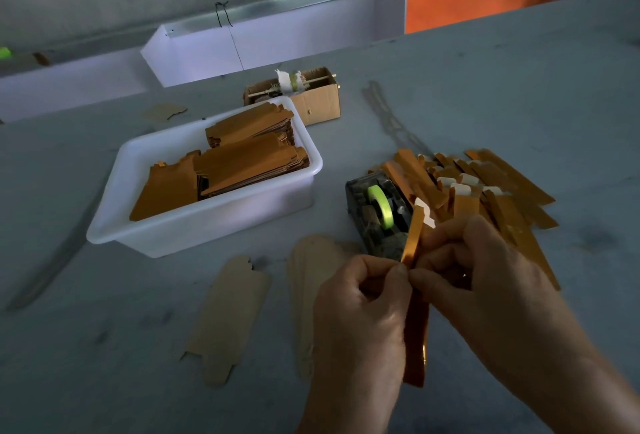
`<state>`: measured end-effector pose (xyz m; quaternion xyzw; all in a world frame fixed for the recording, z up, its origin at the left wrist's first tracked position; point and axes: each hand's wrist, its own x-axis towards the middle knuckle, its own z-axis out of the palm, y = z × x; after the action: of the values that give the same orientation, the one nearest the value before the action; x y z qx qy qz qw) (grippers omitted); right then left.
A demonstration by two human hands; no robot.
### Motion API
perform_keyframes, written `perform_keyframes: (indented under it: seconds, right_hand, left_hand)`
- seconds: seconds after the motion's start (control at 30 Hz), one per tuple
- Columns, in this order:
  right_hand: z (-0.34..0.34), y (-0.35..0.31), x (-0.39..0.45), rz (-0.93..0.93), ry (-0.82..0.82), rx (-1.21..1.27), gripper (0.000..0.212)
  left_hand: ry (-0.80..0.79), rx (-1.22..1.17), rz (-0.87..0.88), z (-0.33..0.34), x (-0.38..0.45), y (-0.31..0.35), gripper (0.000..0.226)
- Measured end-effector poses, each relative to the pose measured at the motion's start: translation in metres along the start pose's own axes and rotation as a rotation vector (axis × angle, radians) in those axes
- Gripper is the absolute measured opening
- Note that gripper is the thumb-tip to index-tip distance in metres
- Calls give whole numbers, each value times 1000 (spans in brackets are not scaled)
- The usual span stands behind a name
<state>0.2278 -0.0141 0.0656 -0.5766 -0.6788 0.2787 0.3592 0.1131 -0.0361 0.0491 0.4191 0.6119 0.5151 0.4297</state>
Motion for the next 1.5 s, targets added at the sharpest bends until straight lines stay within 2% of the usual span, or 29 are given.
perform_keyframes:
  seconds: [0.13, 0.3, 0.37, 0.5, 0.6, 0.67, 0.77, 0.93, 1.13, 1.2, 1.23, 1.3, 1.37, 1.4, 1.47, 1.5]
  right_hand:
    - [3, -6, -2, 16, 4, -136, 24]
    - [3, -7, -2, 62, -4, -156, 28]
    - [4, -3, -2, 76, 9, -135, 33]
    - [5, 3, -4, 74, 55, -24, 39]
    - [6, 2, -5, 242, -82, 460, 49]
    - [6, 4, -3, 348, -137, 605, 47]
    - [7, 5, -1, 392, -154, 637, 34]
    - [8, 11, 1, 353, -138, 560, 21]
    - [8, 18, 0, 303, -165, 450, 27]
    - [8, 19, 0, 255, -133, 425, 28]
    - [8, 21, 1, 223, -96, 375, 27]
    - [3, 25, 7, 145, 30, 203, 13]
    - [-5, 33, 20, 121, 159, 43, 2]
    - [-10, 38, 27, 135, 215, 6, 4]
    - [-19, 45, 43, 182, 296, -17, 8]
    - [-22, 47, 51, 201, 306, -36, 12]
  left_hand:
    - [131, 32, 78, 12, -4, -11, 16]
    - [229, 264, 423, 13, -6, -23, 18]
    - [268, 268, 455, 10, -6, -24, 16]
    - [203, 104, 309, 4, -7, -19, 11]
    - [130, 23, 195, 1, -8, -11, 6]
    - [94, 21, 154, 0, -9, -9, 6]
    - [39, -20, 66, -4, -9, -5, 9]
    - [-42, -119, -69, -12, -3, -3, 12]
    - [-61, -130, -153, -12, 1, -2, 8]
    - [-67, -118, -185, -15, 3, -3, 23]
    - [-72, -90, -173, -16, 4, -3, 26]
    - [-10, 53, -47, -24, 8, -5, 17]
    - [159, 299, 115, -39, 15, -10, 11]
    - [253, 443, 169, -51, 19, -13, 12]
    - [365, 738, 182, -78, 29, -20, 15]
    - [361, 901, 100, -91, 34, -25, 23]
